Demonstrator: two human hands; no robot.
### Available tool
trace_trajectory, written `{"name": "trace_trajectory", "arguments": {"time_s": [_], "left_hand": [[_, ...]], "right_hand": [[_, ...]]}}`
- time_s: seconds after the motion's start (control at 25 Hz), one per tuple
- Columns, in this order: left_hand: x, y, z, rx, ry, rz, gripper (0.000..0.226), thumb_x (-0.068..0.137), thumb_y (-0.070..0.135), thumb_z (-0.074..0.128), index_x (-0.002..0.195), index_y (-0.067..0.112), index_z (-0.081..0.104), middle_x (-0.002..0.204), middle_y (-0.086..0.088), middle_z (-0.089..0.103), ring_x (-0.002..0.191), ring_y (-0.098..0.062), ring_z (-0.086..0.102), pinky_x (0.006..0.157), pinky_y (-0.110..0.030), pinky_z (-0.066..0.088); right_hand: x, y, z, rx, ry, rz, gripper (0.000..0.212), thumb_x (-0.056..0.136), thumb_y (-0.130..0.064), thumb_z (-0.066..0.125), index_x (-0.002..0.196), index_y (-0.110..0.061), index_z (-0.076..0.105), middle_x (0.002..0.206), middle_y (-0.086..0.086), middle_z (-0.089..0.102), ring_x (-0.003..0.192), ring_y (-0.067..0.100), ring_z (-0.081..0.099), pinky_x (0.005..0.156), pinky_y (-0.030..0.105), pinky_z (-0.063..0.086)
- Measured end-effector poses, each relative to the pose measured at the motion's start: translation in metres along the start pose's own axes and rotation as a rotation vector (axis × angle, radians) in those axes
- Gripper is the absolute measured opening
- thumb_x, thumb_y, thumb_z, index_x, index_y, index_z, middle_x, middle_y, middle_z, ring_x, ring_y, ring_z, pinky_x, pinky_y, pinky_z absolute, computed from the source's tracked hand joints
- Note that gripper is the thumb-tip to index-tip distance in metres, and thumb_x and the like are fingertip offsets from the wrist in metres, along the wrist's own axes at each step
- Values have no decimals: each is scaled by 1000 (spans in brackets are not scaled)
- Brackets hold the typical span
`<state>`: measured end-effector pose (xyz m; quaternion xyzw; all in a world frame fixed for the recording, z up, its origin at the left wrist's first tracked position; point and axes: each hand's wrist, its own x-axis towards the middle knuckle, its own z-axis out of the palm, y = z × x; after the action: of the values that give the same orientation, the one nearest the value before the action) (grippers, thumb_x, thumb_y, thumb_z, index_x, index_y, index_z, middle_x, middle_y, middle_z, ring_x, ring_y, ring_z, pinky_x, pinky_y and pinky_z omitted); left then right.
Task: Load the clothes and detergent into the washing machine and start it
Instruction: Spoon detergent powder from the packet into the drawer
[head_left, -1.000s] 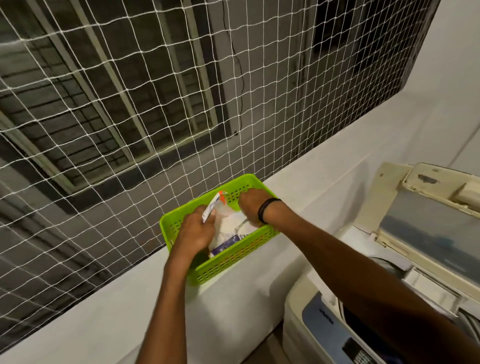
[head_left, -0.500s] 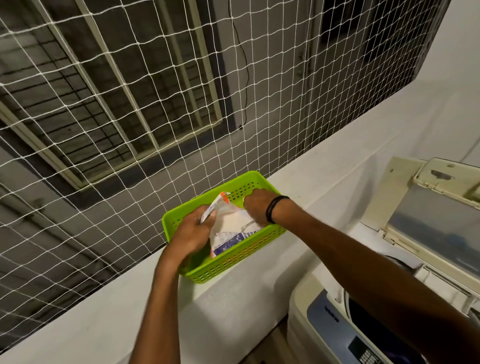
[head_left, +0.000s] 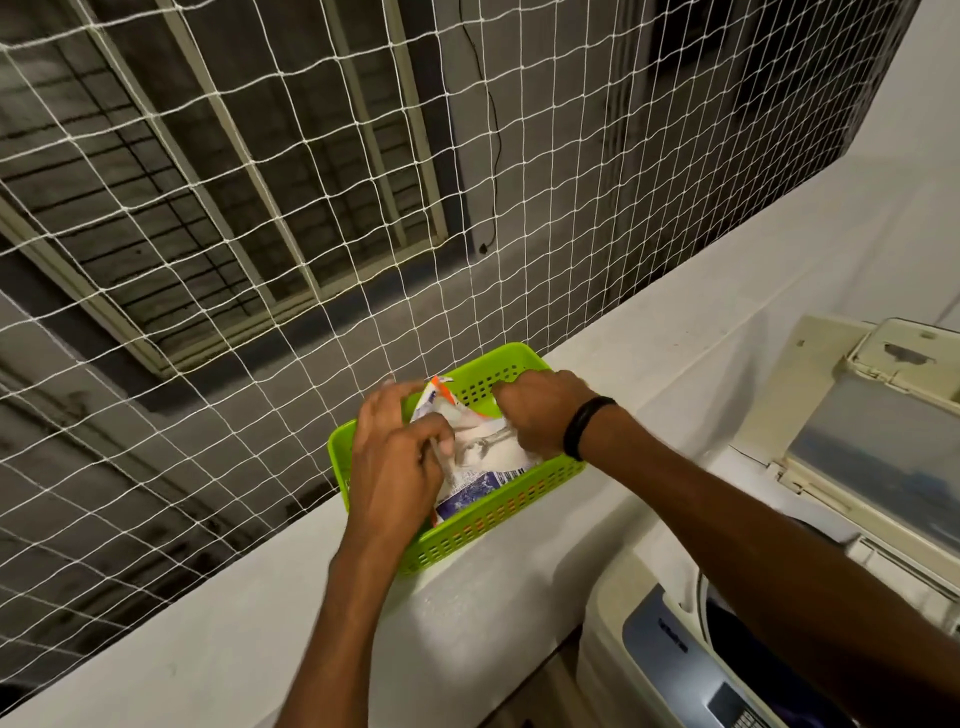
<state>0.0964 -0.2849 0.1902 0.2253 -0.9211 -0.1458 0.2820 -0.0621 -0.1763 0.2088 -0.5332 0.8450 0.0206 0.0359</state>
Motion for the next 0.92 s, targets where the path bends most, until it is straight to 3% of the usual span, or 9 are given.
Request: {"name": "trace_trajectory", "arguments": {"time_s": [0.08, 0.2, 0.44, 0.52, 0.6, 0.72, 0.92], "left_hand": [[-4, -6, 7, 157, -81, -66, 28, 83, 18, 55, 97, 32, 75, 134, -8, 55, 125, -34, 46, 105, -40, 39], [-10, -7, 12, 168, -206, -225, 45, 83, 15, 63, 123, 36, 63, 131, -11, 54, 118, -34, 51, 102, -40, 43], [-7, -4, 7, 25, -316, -387, 59, 81, 22, 74, 129, 43, 50, 120, -3, 50, 106, -31, 59, 86, -35, 48], [-5, -4, 5, -36, -363, -422, 63, 81, 24, 75, 132, 47, 44, 125, -2, 46, 109, -29, 56, 86, -35, 47], [-4, -2, 3, -67, -412, -443, 69, 82, 25, 75, 134, 51, 37, 132, 1, 42, 114, -28, 54, 88, -35, 47], [-1, -1, 1, -73, -445, -447, 74, 82, 25, 75, 135, 53, 32, 139, 4, 40, 115, -27, 54, 87, -32, 46], [0, -1, 1, -97, -446, -465, 76, 81, 27, 76, 136, 54, 31, 142, 8, 39, 119, -23, 53, 90, -30, 45]], "right_hand": [[-4, 2, -4, 61, 74, 28, 28, 88, -14, 52, 115, -15, 52, 114, 12, 59, 107, 37, 58, 80, 38, 43], [-6, 6, 0, 151, 196, 57, 21, 86, -11, 50, 105, -17, 55, 100, 13, 60, 94, 39, 59, 66, 35, 32], [-3, 5, 23, 270, 242, 106, 9, 79, -9, 59, 85, -15, 63, 84, 12, 68, 79, 37, 64, 61, 32, 42], [-3, 3, 33, 288, 298, 164, 8, 70, -8, 71, 72, -12, 64, 68, 11, 68, 65, 36, 65, 52, 26, 33], [-3, 1, 37, 332, 268, 192, 4, 79, -13, 65, 83, -12, 68, 78, 10, 71, 75, 35, 66, 57, 29, 37], [1, 6, 40, 416, 205, 244, 18, 87, -20, 57, 102, -18, 68, 97, 8, 72, 93, 34, 65, 75, 34, 48], [6, 2, 39, 552, 191, 265, 23, 81, -16, 63, 101, -24, 73, 100, 6, 73, 95, 33, 66, 80, 31, 49]]}}
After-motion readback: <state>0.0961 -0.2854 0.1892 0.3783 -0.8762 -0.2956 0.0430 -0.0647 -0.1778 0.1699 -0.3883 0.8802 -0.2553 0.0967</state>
